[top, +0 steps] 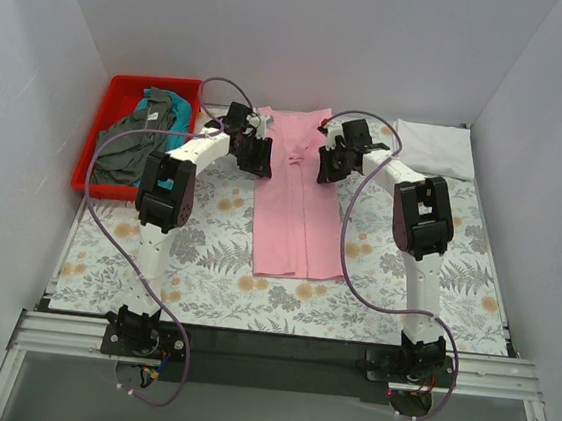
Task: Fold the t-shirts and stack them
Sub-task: Fold the tshirt
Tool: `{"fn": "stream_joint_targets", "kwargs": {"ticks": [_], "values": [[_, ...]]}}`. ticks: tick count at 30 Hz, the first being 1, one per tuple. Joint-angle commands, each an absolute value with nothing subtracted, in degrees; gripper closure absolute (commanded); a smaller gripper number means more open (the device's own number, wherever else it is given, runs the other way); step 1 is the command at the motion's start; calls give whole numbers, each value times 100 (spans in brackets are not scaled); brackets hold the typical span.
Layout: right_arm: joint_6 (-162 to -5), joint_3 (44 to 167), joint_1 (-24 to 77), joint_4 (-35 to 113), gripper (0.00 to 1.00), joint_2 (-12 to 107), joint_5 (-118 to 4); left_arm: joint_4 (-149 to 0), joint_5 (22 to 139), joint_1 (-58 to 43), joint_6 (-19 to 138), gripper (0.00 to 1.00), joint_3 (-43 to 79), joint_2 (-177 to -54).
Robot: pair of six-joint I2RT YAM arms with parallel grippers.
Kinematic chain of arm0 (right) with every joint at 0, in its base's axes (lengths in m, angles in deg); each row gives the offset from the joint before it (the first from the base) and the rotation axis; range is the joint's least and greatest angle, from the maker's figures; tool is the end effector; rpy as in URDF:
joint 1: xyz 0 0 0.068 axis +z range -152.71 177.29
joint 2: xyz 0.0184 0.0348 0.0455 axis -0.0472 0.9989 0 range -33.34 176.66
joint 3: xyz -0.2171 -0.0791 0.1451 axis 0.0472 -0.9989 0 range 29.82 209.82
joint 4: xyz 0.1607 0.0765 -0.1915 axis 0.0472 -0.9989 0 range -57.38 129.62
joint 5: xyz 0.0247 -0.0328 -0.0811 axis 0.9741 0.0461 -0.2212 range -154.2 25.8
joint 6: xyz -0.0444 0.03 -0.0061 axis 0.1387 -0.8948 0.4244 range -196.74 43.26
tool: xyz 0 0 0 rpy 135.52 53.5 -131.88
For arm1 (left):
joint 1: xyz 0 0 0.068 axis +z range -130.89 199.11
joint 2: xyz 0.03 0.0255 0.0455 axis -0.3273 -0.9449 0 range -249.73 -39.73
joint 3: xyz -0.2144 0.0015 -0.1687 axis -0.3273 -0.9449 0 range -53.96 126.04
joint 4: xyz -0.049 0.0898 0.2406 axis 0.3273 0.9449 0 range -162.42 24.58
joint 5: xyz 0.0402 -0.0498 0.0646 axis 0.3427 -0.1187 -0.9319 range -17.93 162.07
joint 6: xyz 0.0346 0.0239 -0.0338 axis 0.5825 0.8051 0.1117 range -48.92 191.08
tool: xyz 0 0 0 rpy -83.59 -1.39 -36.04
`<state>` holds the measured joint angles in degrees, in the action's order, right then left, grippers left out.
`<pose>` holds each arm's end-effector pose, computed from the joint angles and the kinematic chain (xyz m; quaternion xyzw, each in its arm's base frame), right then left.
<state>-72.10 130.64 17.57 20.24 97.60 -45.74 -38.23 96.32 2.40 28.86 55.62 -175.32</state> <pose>0.4697 0.1856 0.1600 -0.2540 0.8923 0.1956 0.3180 0.4824 -0.1599 0.1523 -0.1560 0.9334 -0.3003 0.1190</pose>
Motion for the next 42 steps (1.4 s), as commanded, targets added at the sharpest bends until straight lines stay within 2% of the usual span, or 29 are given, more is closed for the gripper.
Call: {"fn": "stream_joint_targets", "kwargs": {"ticks": [1, 8, 10, 12, 14, 15, 22, 23, 25, 27, 32, 35, 36, 38, 39, 42], "values": [[-7269, 13195, 1654, 1888, 89, 10034, -4698, -3656, 9237, 285, 3030, 63, 5555, -17763], [-7472, 12808, 1663, 1888, 80, 9174, -4056, -3850, 9465, 337, 3108, 55, 5528, -17201], [-7437, 12826, 1654, 1809, 72, 8832, -3977, -3797, 9571, 346, 3170, 53, 5599, -16903], [-7271, 12852, 1628, 1713, 59, 8410, -3881, -3806, 9904, 338, 3258, 37, 5512, -16396], [-7069, 12879, 1575, 1616, 54, 8094, -3819, -3876, 10211, 338, 3346, 19, 5336, -15964], [-6746, 12861, 1575, 1511, 50, 7735, -3827, -3911, 10517, 338, 3433, 16, 5074, -15500], [-4707, 11958, 1566, 1219, 34, 5888, -3705, -5208, 11249, 338, 4004, 14, 3027, -12961], [-4564, 11817, 1575, 1263, 19, 5521, -3652, -5447, 11267, 329, 3997, 14, 2745, -12660], [-4161, 11430, 1575, 1343, 13, 5193, -3520, -5782, 11180, 320, 3970, 13, 2114, -12219], [-3879, 11010, 1593, 1282, 2, 4780, -3345, -5740, 11311, 276, 4320, 13, 1804, -11709], [-2691, 10103, 1812, 554, 5, 4163, -3028, -4984, 11523, -84, 5271, 13, 644, -11092], [-2305, 9102, 2066, 411, 38, 3883, -3133, -4931, 11199, -478, 5902, 17, -189, -10750], [-2139, 8786, 2128, 516, 52, 3830, -3177, -4931, 11084, -619, 6191, 19, -384, -10654], [-2006, 8091, 2383, 648, 64, 3777, -3238, -4983, 10620, -1083, 6412, 22, -701, -10609], [-2005, 7906, 2497, 875, 74, 3794, -3386, -5027, 10478, -1217, 6500, 27, -981, -10617], [-2136, 7483, 2857, 1359, 80, 3978, -3546, -5194, 10108, -1552, 6624, 35, -1274, -10801]]}}
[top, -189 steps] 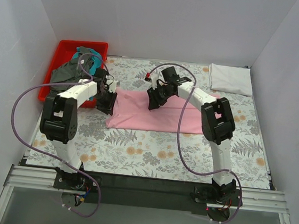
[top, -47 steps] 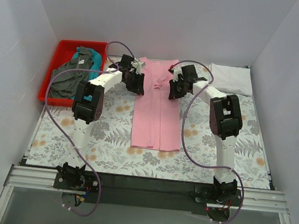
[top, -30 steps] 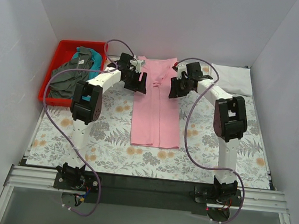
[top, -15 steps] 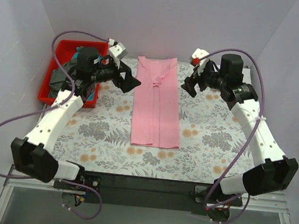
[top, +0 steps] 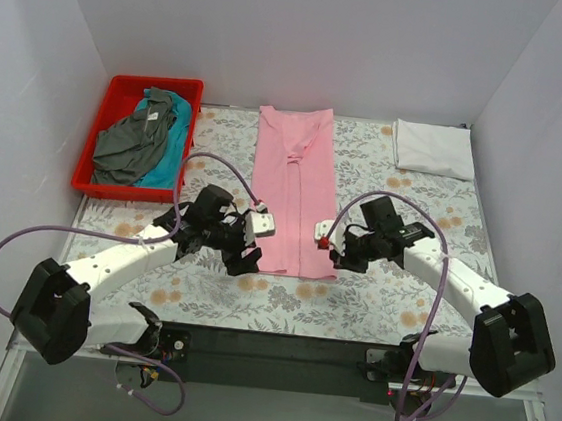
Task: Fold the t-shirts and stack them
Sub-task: Fold the tshirt
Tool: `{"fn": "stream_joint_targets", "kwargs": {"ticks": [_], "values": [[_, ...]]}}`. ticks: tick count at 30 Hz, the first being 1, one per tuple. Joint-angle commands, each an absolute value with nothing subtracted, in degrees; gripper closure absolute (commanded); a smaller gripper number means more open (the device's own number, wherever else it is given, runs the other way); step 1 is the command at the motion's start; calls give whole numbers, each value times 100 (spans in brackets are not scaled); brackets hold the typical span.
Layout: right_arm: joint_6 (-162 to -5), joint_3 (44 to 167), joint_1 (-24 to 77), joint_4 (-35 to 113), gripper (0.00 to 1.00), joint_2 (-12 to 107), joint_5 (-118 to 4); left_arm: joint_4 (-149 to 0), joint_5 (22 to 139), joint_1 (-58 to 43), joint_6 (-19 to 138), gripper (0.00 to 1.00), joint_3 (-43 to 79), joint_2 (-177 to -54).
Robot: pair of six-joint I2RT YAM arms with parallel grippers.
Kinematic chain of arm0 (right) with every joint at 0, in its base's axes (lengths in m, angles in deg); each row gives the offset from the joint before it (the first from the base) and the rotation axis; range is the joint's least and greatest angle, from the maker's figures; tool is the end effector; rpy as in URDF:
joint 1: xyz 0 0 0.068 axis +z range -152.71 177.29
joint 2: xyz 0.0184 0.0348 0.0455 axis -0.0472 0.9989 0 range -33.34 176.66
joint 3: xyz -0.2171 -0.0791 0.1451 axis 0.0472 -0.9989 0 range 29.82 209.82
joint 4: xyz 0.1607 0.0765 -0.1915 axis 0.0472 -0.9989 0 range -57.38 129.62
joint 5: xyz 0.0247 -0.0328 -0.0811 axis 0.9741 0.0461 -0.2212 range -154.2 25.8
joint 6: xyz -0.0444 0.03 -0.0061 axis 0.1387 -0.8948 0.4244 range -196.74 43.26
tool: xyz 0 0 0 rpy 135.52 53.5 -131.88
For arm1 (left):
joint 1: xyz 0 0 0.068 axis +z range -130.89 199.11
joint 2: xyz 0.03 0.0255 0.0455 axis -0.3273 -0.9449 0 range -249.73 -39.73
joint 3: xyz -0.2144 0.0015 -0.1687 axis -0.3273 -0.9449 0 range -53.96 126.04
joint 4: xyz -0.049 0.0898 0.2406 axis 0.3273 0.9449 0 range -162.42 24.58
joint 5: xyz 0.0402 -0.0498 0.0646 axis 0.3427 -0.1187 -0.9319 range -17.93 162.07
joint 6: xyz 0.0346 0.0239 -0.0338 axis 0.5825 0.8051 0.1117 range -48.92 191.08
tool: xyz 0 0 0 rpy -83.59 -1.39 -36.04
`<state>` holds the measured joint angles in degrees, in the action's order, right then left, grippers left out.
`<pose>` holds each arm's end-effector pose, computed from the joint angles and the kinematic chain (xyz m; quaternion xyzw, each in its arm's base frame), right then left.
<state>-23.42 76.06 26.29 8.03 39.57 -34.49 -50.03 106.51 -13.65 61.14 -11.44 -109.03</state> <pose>0.2043 0.1335 0.2203 -0.6647 0.6538 0.1854 0.3103 0.1911 -0.1468 0.2255 0.2783 0.8571 -0.3797 0.2093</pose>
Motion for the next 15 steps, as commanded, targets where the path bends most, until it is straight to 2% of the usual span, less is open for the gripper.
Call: {"fn": "stream_joint_targets", "kwargs": {"ticks": [1, 12, 15], "values": [[-2250, 7430, 2963, 1474, 80, 4040, -3537, -5308, 10064, -1622, 6546, 37, -1309, -10941], [-2339, 6946, 3236, 2213, 82, 5024, -3652, -5941, 9800, -1904, 6888, 40, -1766, -11567], [-2278, 6894, 3280, 2196, 77, 5112, -3608, -6064, 9721, -1939, 6949, 39, -1880, -11733]]}}
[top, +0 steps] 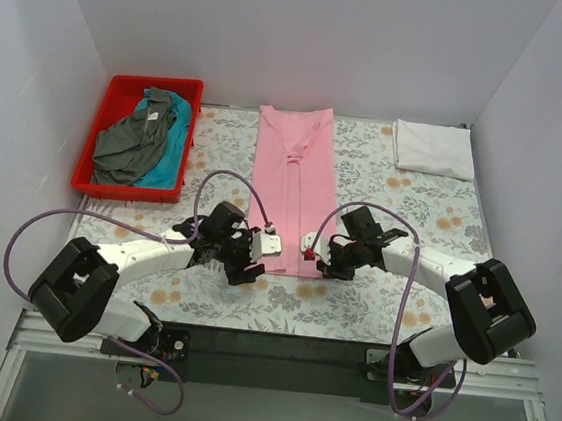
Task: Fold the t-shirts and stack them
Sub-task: Fold the tshirt
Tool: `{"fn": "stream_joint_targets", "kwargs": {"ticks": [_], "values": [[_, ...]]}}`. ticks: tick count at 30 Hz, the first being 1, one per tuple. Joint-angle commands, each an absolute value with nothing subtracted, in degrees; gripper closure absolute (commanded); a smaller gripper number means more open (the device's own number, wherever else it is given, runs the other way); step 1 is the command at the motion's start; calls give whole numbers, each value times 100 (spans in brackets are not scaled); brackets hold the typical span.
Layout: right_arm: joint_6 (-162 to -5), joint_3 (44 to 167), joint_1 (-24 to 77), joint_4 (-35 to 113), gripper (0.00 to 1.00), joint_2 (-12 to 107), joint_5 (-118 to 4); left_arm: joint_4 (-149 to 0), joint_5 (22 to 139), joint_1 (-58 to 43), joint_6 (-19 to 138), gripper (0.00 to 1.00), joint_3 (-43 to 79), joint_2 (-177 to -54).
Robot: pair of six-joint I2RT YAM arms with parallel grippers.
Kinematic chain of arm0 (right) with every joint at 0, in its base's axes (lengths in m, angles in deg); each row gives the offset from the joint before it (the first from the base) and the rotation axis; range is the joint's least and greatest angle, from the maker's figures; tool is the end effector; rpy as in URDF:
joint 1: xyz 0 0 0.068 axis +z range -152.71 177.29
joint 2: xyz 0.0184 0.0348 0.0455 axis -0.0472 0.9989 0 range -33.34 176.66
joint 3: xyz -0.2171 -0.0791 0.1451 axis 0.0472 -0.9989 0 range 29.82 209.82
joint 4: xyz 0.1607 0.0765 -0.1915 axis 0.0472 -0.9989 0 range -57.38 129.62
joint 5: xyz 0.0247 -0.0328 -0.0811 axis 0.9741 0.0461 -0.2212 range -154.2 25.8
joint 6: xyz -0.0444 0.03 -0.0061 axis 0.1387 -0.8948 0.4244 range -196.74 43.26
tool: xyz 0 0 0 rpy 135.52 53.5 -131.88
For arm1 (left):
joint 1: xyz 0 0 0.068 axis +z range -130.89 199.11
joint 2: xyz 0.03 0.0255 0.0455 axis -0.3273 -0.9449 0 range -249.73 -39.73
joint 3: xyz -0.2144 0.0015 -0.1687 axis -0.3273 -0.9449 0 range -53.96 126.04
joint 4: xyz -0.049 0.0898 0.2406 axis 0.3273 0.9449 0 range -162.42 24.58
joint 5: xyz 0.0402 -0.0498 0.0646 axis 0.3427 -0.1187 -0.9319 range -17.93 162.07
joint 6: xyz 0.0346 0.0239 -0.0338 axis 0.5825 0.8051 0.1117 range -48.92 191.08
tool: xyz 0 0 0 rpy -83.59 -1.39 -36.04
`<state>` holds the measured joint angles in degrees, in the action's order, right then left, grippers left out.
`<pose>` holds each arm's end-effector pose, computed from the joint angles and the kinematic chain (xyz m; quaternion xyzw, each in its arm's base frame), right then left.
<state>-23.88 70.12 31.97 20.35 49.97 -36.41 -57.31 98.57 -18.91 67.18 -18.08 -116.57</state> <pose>0.2030 0.1607 0.1591 -0.6935 0.6408 0.1935 0.2664 0.1821 -0.1623 0.1675 0.3370 0.8705 -0.3063 0.1868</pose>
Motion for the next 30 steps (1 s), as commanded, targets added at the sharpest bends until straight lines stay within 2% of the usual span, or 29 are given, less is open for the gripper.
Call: {"fn": "stream_joint_targets", "kwargs": {"ticks": [1, 3, 8, 17, 22, 30], "values": [[-2260, 6885, 3289, 2187, 74, 5130, -3590, -6082, 9703, -1956, 6941, 39, -1898, -11795], [-2251, 6893, 3289, 2134, 68, 5104, -3529, -6152, 9668, -1956, 6923, 39, -1916, -11918], [-2234, 7148, 3280, 1661, 64, 4832, -3371, -6205, 9607, -1956, 6941, 39, -1889, -12050], [-2155, 7175, 3298, 1527, 57, 4620, -3370, -6179, 9729, -1965, 7073, 47, -1837, -11664], [-2163, 6991, 3333, 1834, 55, 4848, -3423, -6144, 9765, -1983, 7248, 47, -1784, -11611], [-2278, 6841, 3350, 2081, 59, 5226, -3704, -6249, 9852, -2009, 7310, 47, -1810, -11935]]}}
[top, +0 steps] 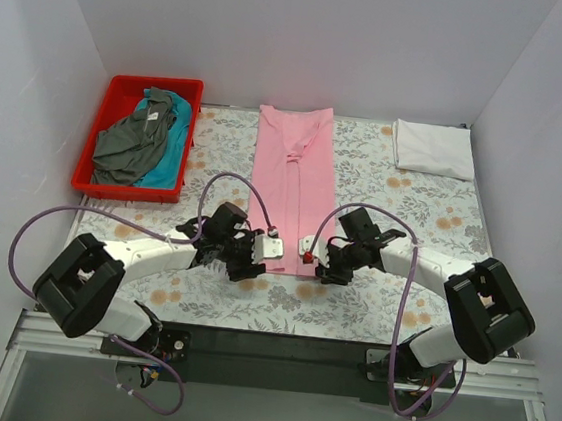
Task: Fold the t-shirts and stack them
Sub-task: Fold the tshirt
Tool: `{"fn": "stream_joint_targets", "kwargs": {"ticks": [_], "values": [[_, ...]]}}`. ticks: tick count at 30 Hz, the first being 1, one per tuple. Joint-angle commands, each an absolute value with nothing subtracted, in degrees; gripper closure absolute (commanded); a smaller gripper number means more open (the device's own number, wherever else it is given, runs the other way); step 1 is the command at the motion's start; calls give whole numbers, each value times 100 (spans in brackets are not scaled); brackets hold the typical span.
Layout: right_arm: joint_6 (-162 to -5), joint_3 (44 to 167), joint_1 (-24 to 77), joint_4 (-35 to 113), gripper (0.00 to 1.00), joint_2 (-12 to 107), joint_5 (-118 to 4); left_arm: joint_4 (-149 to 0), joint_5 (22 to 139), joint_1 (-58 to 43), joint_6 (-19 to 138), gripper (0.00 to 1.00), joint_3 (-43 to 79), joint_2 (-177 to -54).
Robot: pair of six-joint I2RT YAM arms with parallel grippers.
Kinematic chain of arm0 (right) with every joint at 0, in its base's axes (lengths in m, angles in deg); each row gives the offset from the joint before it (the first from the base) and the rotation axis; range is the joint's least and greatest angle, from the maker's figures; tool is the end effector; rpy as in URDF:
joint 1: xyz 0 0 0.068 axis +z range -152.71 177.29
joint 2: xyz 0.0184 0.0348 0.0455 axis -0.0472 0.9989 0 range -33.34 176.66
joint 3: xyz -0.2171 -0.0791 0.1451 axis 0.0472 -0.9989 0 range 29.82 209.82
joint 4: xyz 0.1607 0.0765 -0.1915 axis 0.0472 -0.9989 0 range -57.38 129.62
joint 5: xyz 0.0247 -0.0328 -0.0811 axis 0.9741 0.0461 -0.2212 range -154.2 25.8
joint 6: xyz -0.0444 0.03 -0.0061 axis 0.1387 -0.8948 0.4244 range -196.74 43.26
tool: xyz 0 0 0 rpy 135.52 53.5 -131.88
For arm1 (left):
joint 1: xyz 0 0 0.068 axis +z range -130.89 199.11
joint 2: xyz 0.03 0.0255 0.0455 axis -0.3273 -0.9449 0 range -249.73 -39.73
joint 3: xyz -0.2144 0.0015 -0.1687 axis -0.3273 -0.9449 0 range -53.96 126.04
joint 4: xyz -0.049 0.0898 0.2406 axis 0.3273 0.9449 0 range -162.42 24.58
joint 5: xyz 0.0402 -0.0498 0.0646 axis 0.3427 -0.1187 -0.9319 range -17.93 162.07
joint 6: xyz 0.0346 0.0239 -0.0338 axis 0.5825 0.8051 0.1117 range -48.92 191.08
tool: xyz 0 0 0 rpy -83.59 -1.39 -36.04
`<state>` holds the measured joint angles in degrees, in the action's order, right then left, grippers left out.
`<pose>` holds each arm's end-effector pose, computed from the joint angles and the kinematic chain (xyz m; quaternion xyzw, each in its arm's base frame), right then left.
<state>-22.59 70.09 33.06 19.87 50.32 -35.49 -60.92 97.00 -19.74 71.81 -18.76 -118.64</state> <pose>0.1990 0.1645 0.1574 -0.7066 0.6261 0.2021 0.2606 0.1842 -0.1675 0.1594 0.3761 0.8549 -0.2900 0.2087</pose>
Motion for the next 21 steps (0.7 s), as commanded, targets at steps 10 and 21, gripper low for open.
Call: {"fn": "stream_joint_targets", "kwargs": {"ticks": [10, 21], "values": [[-2383, 6797, 3359, 1932, 82, 5578, -3854, -6372, 9633, -2009, 7652, 70, -2003, -12648], [-2989, 6815, 3482, 1976, 99, 4982, -4021, -5873, 9940, -2018, 7591, 100, -1749, -12184]]}}
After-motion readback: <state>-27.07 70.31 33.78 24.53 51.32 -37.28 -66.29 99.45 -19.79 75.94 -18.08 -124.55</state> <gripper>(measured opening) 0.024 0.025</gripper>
